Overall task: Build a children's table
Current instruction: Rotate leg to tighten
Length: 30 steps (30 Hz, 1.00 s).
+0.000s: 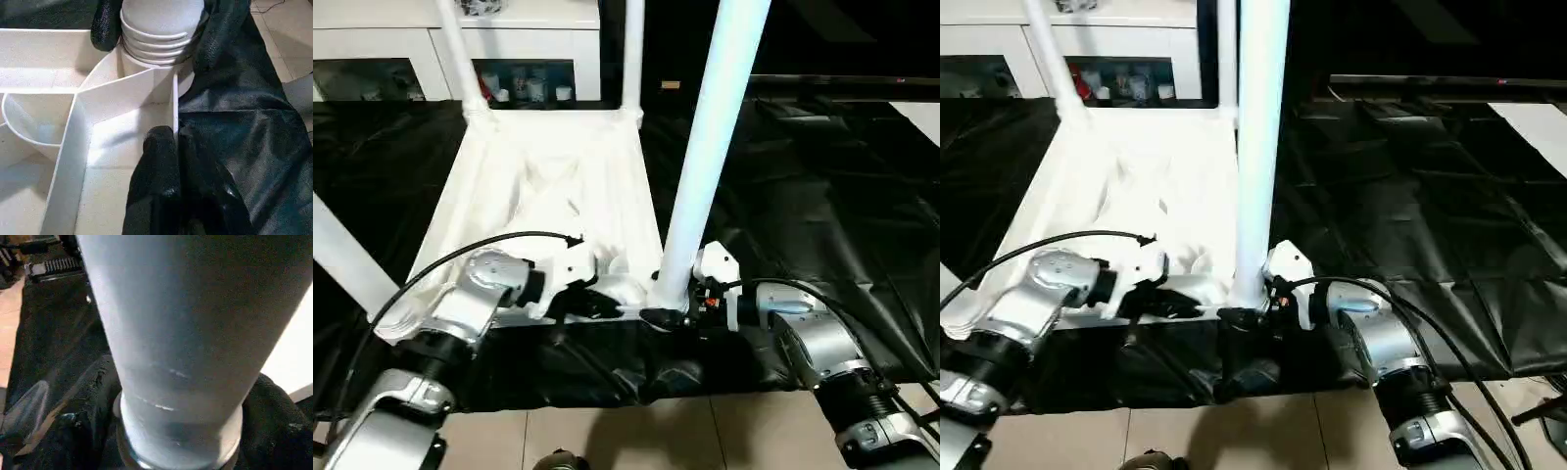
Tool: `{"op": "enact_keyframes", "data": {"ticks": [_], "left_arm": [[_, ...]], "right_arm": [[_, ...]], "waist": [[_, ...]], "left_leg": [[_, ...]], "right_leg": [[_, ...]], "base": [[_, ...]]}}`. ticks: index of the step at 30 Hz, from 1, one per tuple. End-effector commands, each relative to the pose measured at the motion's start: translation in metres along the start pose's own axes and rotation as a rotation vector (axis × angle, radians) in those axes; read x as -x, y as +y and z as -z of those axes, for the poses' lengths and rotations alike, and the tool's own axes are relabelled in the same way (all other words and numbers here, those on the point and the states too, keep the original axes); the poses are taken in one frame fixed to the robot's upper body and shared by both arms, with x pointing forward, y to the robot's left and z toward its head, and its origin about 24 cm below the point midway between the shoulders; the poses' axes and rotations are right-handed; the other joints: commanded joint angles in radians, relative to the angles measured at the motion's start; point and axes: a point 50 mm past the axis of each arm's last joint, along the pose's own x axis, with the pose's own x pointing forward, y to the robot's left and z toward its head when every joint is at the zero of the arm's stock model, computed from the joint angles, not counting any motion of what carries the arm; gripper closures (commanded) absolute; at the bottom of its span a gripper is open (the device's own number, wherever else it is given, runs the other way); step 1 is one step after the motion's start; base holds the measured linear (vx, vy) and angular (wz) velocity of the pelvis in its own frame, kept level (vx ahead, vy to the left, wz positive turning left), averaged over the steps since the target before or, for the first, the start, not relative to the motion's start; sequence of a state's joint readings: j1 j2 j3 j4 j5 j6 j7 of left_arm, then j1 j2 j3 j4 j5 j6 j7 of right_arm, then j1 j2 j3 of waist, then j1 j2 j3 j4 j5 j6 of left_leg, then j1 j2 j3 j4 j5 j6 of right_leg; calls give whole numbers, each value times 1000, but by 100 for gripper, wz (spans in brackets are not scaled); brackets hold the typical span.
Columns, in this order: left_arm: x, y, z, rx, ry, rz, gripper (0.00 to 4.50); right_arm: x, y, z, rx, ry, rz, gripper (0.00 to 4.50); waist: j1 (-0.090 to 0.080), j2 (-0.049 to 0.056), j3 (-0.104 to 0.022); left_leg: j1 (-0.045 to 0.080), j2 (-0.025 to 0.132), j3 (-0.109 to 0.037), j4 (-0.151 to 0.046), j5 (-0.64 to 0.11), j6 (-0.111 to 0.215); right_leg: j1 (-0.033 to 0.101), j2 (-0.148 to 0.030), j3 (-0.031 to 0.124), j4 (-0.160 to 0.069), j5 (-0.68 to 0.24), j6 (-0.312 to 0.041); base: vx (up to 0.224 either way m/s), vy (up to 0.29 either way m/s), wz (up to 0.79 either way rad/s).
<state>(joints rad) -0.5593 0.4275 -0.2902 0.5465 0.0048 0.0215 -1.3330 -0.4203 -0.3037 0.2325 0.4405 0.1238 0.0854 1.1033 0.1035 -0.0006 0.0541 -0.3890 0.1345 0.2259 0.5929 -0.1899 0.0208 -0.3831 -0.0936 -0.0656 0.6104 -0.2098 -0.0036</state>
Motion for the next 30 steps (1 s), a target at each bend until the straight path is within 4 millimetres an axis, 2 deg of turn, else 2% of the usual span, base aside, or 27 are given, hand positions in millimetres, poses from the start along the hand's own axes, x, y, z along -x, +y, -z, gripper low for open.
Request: {"op": "enact_keyframes", "data": {"ticks": [1, 4, 7, 8, 9, 11, 13, 14, 17, 19, 21, 23, 26, 27, 28, 30], "left_arm": [[-5, -3, -2, -17, 13, 25, 450], [-8, 2, -5, -27, 1, -31, 450], [-11, 9, -9, -21, -4, -124, 450], [-13, 15, -12, 1, -15, -192, 450], [-15, 20, -15, 20, -26, -253, 450], [-20, 27, -22, 35, -36, -334, 450], [-23, 30, -26, 43, -38, -370, 450], [-26, 32, -29, 49, -43, -395, 450], [-34, 35, -37, 58, -58, -441, 450], [-42, 33, -42, 56, -74, -436, 450], [-49, 30, -45, 49, -87, -407, 450], [-55, 26, -45, 46, -84, -377, 450], [-54, 20, -42, 14, -88, -305, 450], [-53, 18, -40, 3, -88, -276, 450], [-52, 17, -40, -2, -88, -264, 450], [-50, 15, -38, -7, -88, -234, 450]], "right_arm": [[-9, 12, 3, -2, 4, -85, 147], [-14, 16, 5, 0, 10, -71, 167], [-20, 11, 9, -7, 20, 36, 172], [-25, 6, 11, -8, 28, 131, 173], [-29, 1, 14, -23, 42, 218, 173], [-37, -5, 17, -68, 49, 350, 174], [-42, -7, 16, -106, 34, 394, 175], [-49, -7, 14, -151, 13, 430, 175], [-64, -6, 9, -227, -14, 510, 176], [-76, -1, 2, -235, -48, 483, 176], [-84, 4, -4, -213, -74, 447, 120], [-88, 6, -9, -181, -87, 428, 103], [-82, 7, -9, -111, -82, 354, 68], [-78, 9, -8, -79, -73, 312, 68], [-76, 9, -7, -67, -71, 295, 68], [-72, 11, -6, -47, -65, 253, 68]], "waist": [[-1, -2, -59], [0, -1, -59], [-3, -2, -55], [-5, -3, -51], [-7, -2, -51], [-23, -4, -47], [-29, -2, -47], [-33, -2, -48], [-44, 0, -49], [-47, 0, -50], [-45, 0, -50], [-44, 0, -53], [-43, -1, -55], [-42, -1, -55], [-41, 3, -57], [-41, 0, -58]], "left_leg": [[37, 119, -57, -85, -244, -23], [38, 120, -58, -87, -245, -29], [37, 118, -60, -89, -274, -39], [42, 118, -64, -90, -325, -62], [43, 118, -66, -90, -338, -72], [46, 115, -76, -94, -398, -106], [44, 117, -83, -97, -434, -118], [41, 118, -85, -101, -439, -118], [47, 114, -80, -100, -449, -125], [43, 113, -79, -98, -438, -117], [43, 114, -77, -96, -419, -104], [40, 114, -72, -97, -371, -90], [36, 113, -70, -94, -335, -67], [35, 113, -68, -94, -321, -57], [35, 113, -68, -93, -311, -53], [35, 113, -65, -90, -278, -36]], "right_leg": [[22, -97, 60, -62, -132, -272], [21, -96, 60, -62, -125, -269], [18, -98, 62, -68, -163, -263], [14, -104, 66, -79, -254, -247], [13, -107, 66, -81, -284, -241], [7, -105, 65, -90, -398, -209], [7, -107, 64, -95, -437, -186], [8, -104, 64, -94, -425, -178], [-2, -99, 67, -94, -370, -188], [2, -102, 67, -93, -353, -191], [3, -103, 69, -95, -331, -193], [8, -98, 67, -88, -260, -205], [14, -98, 66, -84, -220, -216], [17, -97, 66, -82, -199, -219], [19, -97, 65, -79, -182, -221], [21, -94, 64, -74, -121, -237]], "base": [[0, 0, 0], [0, 0, 0], [0, 0, 0], [0, 0, 0], [0, 0, 0], [0, 0, 0], [-28, 5, -3], [0, 0, 0], [0, 0, 0], [0, 0, 0], [0, 0, 0], [0, 0, 0], [0, 0, 0], [0, 0, 0], [0, 0, 0], [0, 0, 0]]}}
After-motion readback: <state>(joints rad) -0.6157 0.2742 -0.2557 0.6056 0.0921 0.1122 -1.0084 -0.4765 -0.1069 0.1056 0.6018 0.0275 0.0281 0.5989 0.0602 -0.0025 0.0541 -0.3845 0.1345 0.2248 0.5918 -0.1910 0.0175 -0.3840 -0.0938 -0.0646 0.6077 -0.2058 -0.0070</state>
